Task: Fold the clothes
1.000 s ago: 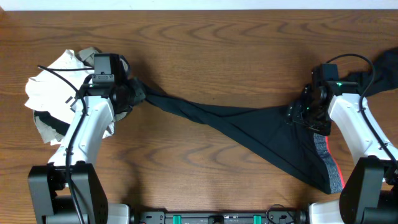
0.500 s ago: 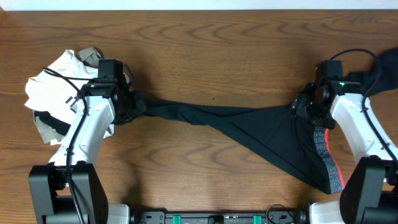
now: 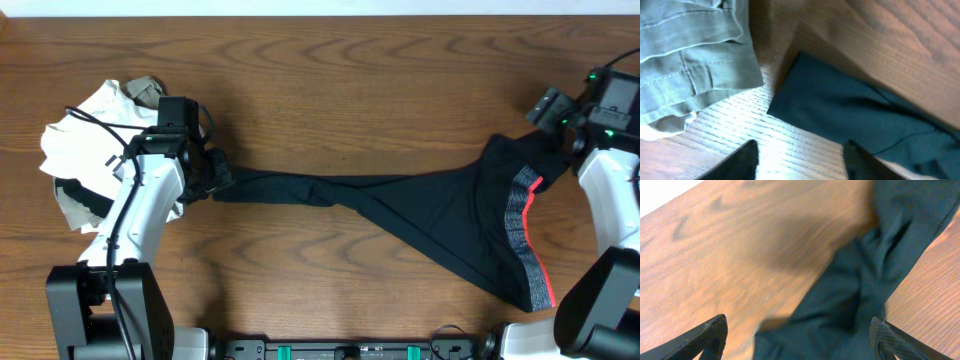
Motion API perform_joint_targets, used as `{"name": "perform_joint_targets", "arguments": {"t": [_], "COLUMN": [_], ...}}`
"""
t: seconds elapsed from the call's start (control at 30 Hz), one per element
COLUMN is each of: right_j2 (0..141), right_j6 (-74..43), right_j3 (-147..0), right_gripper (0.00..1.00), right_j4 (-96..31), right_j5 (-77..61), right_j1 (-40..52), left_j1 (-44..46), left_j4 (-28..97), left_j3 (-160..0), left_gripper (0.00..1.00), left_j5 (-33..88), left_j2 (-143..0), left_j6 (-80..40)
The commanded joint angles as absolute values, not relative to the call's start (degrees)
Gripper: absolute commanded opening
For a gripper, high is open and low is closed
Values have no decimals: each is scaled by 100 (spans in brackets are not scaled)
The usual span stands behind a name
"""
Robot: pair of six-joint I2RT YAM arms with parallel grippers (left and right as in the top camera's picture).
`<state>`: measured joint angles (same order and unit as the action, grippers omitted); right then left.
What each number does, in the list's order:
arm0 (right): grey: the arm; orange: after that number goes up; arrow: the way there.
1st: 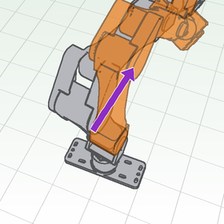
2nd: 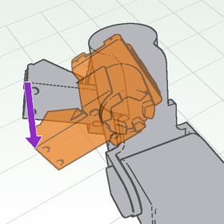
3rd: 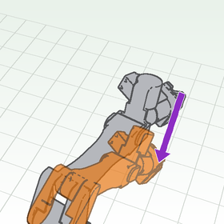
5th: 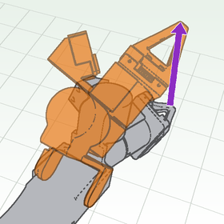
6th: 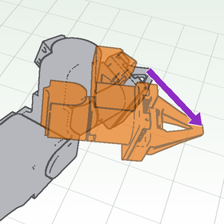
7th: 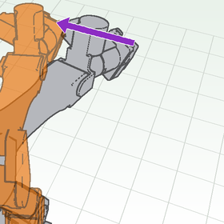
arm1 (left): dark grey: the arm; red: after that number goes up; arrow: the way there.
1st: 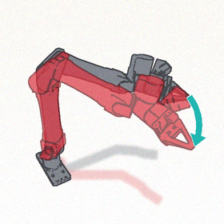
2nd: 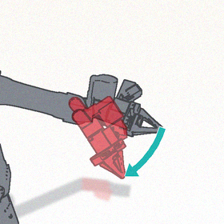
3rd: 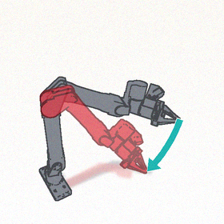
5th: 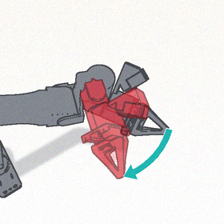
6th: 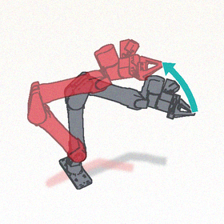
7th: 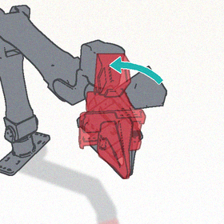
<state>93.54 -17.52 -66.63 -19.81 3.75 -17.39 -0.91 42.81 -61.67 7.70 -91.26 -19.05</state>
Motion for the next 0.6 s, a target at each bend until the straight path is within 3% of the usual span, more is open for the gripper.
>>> {"name": "perform_joint_targets", "arguments": {"t": [0.0, 0.57], "right_j2": [9701, 11356], "right_j6": [-1404, -1166], "right_j3": [-6722, -6724], "right_gripper": [89, 85], "right_j4": [-1719, -16], "right_j5": [451, 471], "right_j1": [-1975, -2917], "left_j1": [-78, -78], "left_j4": [4274, 4244], "left_j3": [-6173, -6173], "left_gripper": [67, 69], "left_j5": [681, 683], "left_j2": [-9133, -9133], "left_j6": [-1894, -1892]}}
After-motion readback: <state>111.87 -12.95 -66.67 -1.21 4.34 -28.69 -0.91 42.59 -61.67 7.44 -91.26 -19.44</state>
